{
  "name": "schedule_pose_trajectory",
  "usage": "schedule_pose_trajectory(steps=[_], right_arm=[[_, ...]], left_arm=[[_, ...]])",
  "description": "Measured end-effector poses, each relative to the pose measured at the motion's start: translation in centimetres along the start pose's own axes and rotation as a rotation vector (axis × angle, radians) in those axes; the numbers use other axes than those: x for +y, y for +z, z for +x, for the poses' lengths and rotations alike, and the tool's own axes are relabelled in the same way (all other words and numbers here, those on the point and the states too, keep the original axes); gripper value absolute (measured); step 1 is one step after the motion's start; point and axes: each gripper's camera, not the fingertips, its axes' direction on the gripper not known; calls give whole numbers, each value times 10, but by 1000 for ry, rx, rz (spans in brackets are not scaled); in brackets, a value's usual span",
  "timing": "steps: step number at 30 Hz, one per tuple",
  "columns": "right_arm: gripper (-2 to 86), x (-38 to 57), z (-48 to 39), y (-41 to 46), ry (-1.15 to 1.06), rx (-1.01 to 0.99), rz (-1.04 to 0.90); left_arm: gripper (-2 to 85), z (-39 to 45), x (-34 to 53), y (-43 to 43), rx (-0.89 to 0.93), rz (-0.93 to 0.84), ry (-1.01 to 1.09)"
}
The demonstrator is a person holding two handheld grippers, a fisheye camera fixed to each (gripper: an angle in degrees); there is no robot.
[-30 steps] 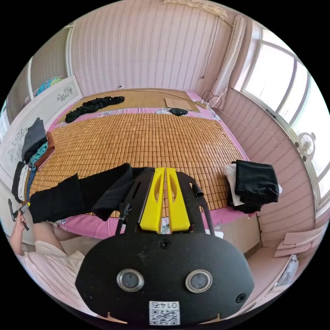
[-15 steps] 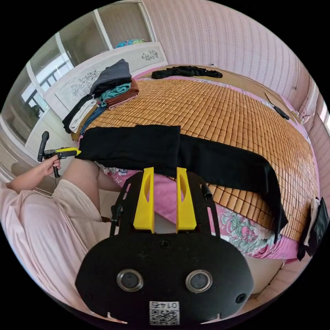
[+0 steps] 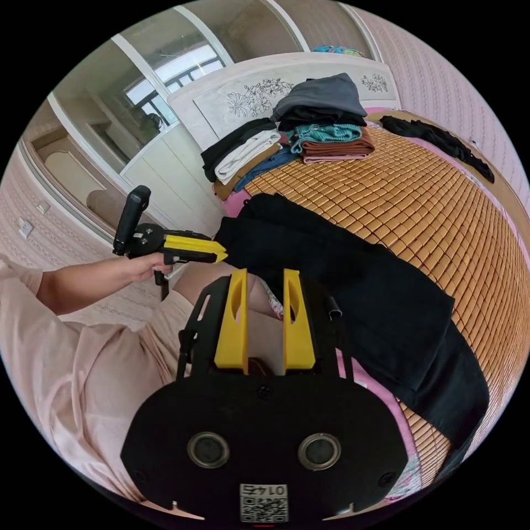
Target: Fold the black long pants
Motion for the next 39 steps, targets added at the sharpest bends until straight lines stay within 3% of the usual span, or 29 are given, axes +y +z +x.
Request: schedule_pose_trajectory(steps=[6,13,20,24,29,34,37,39], right_arm=[[135,-16,-3,29,51,-246,-132],[20,4,28,23,185,-281,-133],[2,6,44,13,256,-299,-86],[1,14,63,-16,309,-171,-18],[5,57,108,-123,506,21,253],[33,131,123,-266,807,595,384],[82,158,99,-306,932,901,409],[97,164,83,-309,955,969,418]], left_arm=[[-7,80,11,-19,-13,46,216],[-7,123,29,-22,-16,68,438],[-8,129,24,-35,-2,88,413],[-9,111,18,-45,-21,140,336],[-5,51,2,-37,-95,102,184],[54,-36,-43,-28,-251,64,-51],[80,-76,-68,-23,-288,50,-222],[107,-92,-77,-13,-260,28,-285]])
